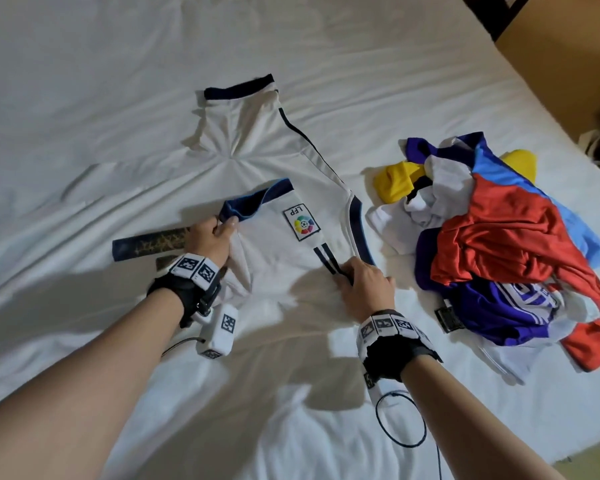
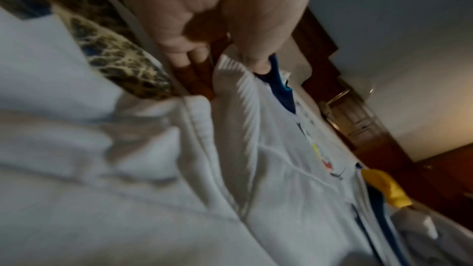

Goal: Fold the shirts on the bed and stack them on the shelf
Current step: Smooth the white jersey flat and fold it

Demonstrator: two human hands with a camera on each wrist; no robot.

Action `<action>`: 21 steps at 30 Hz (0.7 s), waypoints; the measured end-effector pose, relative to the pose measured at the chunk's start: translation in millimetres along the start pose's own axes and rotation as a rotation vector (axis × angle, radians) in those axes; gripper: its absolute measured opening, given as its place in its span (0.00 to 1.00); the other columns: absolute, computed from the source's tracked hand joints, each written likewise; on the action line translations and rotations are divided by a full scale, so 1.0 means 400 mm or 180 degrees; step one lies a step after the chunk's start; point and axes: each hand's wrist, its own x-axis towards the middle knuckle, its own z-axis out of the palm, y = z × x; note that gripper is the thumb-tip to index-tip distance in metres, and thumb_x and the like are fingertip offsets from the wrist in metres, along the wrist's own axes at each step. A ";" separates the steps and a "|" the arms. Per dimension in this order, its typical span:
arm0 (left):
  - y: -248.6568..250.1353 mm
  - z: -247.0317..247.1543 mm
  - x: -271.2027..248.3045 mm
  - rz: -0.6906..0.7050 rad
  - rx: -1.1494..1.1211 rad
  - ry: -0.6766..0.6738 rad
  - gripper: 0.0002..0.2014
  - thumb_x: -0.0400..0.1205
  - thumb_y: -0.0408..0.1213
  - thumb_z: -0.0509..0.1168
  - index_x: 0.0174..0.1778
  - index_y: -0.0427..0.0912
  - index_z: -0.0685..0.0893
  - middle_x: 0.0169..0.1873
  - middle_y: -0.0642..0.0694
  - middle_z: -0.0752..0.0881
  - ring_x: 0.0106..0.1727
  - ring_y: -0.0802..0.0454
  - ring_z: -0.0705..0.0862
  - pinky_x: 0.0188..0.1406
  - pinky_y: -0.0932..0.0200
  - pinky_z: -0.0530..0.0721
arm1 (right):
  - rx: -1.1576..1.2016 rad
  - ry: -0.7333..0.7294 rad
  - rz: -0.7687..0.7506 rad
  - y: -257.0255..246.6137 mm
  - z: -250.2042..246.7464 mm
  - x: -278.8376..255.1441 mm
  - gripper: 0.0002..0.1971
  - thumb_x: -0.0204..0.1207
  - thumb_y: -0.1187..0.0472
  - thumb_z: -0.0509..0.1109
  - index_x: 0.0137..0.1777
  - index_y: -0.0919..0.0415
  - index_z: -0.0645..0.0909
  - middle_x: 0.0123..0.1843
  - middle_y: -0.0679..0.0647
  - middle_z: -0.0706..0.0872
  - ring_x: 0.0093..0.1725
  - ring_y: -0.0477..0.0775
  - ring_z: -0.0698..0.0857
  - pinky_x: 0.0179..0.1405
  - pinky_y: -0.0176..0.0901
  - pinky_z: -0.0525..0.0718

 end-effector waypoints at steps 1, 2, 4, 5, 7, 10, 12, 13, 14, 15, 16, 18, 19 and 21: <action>-0.008 0.001 0.001 -0.0029 0.0014 -0.0030 0.20 0.84 0.46 0.65 0.40 0.28 0.82 0.36 0.33 0.84 0.39 0.44 0.79 0.36 0.57 0.67 | 0.0019 0.0049 0.0006 0.000 0.003 0.001 0.07 0.81 0.49 0.64 0.52 0.50 0.78 0.56 0.50 0.87 0.59 0.57 0.83 0.56 0.53 0.67; -0.016 0.004 0.001 0.0015 -0.0013 -0.0036 0.20 0.84 0.46 0.66 0.44 0.28 0.83 0.38 0.33 0.86 0.40 0.43 0.81 0.37 0.57 0.69 | 0.0054 0.0087 0.0016 0.000 0.003 0.001 0.08 0.82 0.48 0.62 0.52 0.50 0.77 0.55 0.49 0.88 0.59 0.57 0.83 0.55 0.53 0.68; -0.028 0.008 0.004 0.0106 -0.0162 -0.0031 0.19 0.80 0.49 0.70 0.46 0.32 0.85 0.38 0.38 0.88 0.42 0.41 0.85 0.38 0.55 0.75 | 0.0137 0.0063 0.0061 -0.003 -0.001 0.001 0.11 0.82 0.42 0.61 0.50 0.48 0.75 0.52 0.46 0.88 0.56 0.55 0.84 0.55 0.52 0.69; -0.033 0.009 0.006 0.0096 -0.0238 -0.0086 0.18 0.77 0.50 0.74 0.46 0.36 0.86 0.38 0.40 0.89 0.41 0.42 0.86 0.40 0.53 0.79 | 0.0143 0.0012 0.0077 -0.007 -0.006 0.001 0.12 0.81 0.40 0.61 0.49 0.46 0.74 0.50 0.45 0.88 0.54 0.54 0.84 0.55 0.52 0.69; -0.042 0.010 0.011 0.0027 -0.0330 -0.0214 0.17 0.70 0.48 0.80 0.47 0.42 0.86 0.37 0.43 0.89 0.40 0.44 0.87 0.42 0.51 0.84 | 0.0064 -0.0027 0.0092 -0.021 -0.016 0.006 0.11 0.79 0.40 0.63 0.49 0.46 0.74 0.52 0.46 0.87 0.54 0.54 0.83 0.57 0.53 0.71; -0.039 0.011 0.021 0.0056 -0.0169 0.0059 0.14 0.70 0.45 0.80 0.42 0.40 0.86 0.32 0.43 0.88 0.36 0.41 0.85 0.39 0.51 0.83 | 0.0262 0.0366 -0.0139 -0.064 -0.027 0.041 0.13 0.74 0.47 0.68 0.56 0.49 0.77 0.58 0.48 0.82 0.57 0.55 0.82 0.58 0.56 0.77; -0.026 0.010 0.030 0.0050 -0.0078 0.0322 0.14 0.75 0.46 0.76 0.42 0.37 0.87 0.33 0.41 0.88 0.37 0.42 0.84 0.38 0.54 0.79 | 0.0582 0.0524 -0.0567 -0.117 -0.036 0.092 0.16 0.73 0.52 0.70 0.60 0.52 0.79 0.59 0.51 0.82 0.56 0.59 0.82 0.56 0.57 0.79; -0.023 0.011 0.034 0.0049 -0.0023 0.0397 0.15 0.76 0.46 0.75 0.41 0.36 0.87 0.34 0.39 0.88 0.38 0.42 0.84 0.39 0.54 0.78 | 0.0690 0.0486 -0.0743 -0.149 -0.039 0.126 0.17 0.74 0.55 0.70 0.63 0.54 0.79 0.62 0.53 0.82 0.57 0.60 0.82 0.56 0.57 0.80; -0.020 0.011 0.038 0.0057 0.0035 0.0442 0.15 0.76 0.46 0.75 0.41 0.35 0.87 0.35 0.38 0.88 0.38 0.41 0.84 0.39 0.54 0.77 | 0.0753 0.0364 -0.0839 -0.182 -0.043 0.161 0.20 0.74 0.57 0.70 0.67 0.56 0.78 0.65 0.55 0.81 0.60 0.62 0.82 0.59 0.55 0.79; -0.022 0.011 0.043 0.0044 0.0053 0.0465 0.14 0.76 0.46 0.75 0.42 0.35 0.88 0.35 0.38 0.88 0.39 0.42 0.85 0.39 0.55 0.77 | 0.0762 0.0163 -0.0841 -0.215 -0.045 0.196 0.24 0.74 0.58 0.71 0.71 0.57 0.75 0.68 0.56 0.80 0.64 0.62 0.80 0.63 0.52 0.76; -0.024 0.012 0.048 0.0030 0.0032 0.0434 0.14 0.76 0.46 0.75 0.43 0.36 0.88 0.35 0.39 0.88 0.39 0.42 0.85 0.38 0.55 0.76 | 0.0737 -0.0083 -0.0784 -0.247 -0.049 0.227 0.28 0.74 0.58 0.71 0.75 0.58 0.71 0.70 0.58 0.78 0.68 0.62 0.77 0.66 0.50 0.74; -0.027 0.007 0.053 -0.0011 -0.0095 0.0349 0.15 0.75 0.47 0.76 0.46 0.37 0.90 0.34 0.42 0.87 0.40 0.45 0.85 0.37 0.56 0.75 | 0.0733 -0.0528 -0.0555 -0.296 -0.061 0.279 0.36 0.73 0.56 0.75 0.79 0.60 0.65 0.72 0.60 0.76 0.72 0.61 0.74 0.67 0.47 0.72; -0.027 0.003 0.054 -0.0055 -0.0111 0.0311 0.15 0.75 0.48 0.76 0.48 0.39 0.90 0.34 0.43 0.87 0.40 0.47 0.84 0.36 0.58 0.74 | 0.0724 -0.0669 -0.0464 -0.311 -0.068 0.295 0.38 0.72 0.56 0.77 0.79 0.61 0.65 0.71 0.61 0.77 0.71 0.61 0.76 0.66 0.47 0.75; -0.016 -0.005 0.052 -0.0096 0.0086 0.0240 0.15 0.76 0.50 0.74 0.45 0.40 0.90 0.32 0.44 0.85 0.39 0.47 0.84 0.34 0.59 0.71 | 0.0649 -0.0861 -0.0375 -0.327 -0.086 0.316 0.33 0.70 0.56 0.79 0.74 0.60 0.72 0.65 0.60 0.83 0.63 0.60 0.83 0.56 0.46 0.82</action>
